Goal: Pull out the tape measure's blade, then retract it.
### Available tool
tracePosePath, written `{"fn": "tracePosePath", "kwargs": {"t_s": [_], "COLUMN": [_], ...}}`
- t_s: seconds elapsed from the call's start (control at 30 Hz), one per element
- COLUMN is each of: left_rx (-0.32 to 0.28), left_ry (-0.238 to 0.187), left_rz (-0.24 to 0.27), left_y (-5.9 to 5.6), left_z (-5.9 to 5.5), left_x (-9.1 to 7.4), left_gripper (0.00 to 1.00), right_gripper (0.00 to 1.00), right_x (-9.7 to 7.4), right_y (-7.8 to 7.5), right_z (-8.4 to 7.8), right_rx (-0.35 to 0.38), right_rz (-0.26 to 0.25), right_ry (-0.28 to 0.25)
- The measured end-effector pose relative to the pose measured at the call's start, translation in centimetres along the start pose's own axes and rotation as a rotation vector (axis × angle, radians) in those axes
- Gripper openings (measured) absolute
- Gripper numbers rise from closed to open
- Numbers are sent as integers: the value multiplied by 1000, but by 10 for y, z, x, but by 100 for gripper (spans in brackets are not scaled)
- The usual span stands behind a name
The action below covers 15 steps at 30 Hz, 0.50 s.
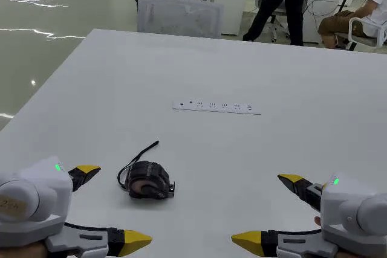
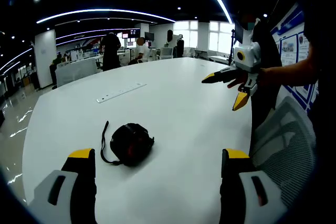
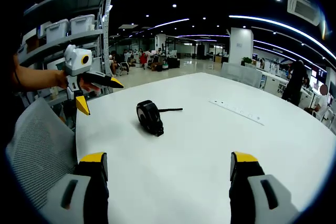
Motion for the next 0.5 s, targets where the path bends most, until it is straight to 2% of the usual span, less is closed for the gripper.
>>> {"fn": "tracePosePath", "kwargs": {"t_s": [0.5], "left_rx": [15], "left_ry": [0], "left_rz": [-7], "left_y": [4], "left_z": [1], "left_x": [0], "left_gripper": [98], "right_gripper": [99], "right_x": [-2], "right_y": [-4], "right_z": [2], "right_rx": [-28], "right_rz": [10], "right_ry": [-1]}}
Point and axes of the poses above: the centre of the closed fingertips' face, and the gripper's own axes: x roughly forward along the fingers, y roughly to its left, z roughly out of its top, the point moved 10 cm from there along -x, roughly backward along the fingers, and after that the axes turned 12 degrees about x, right-handed, at the moved point
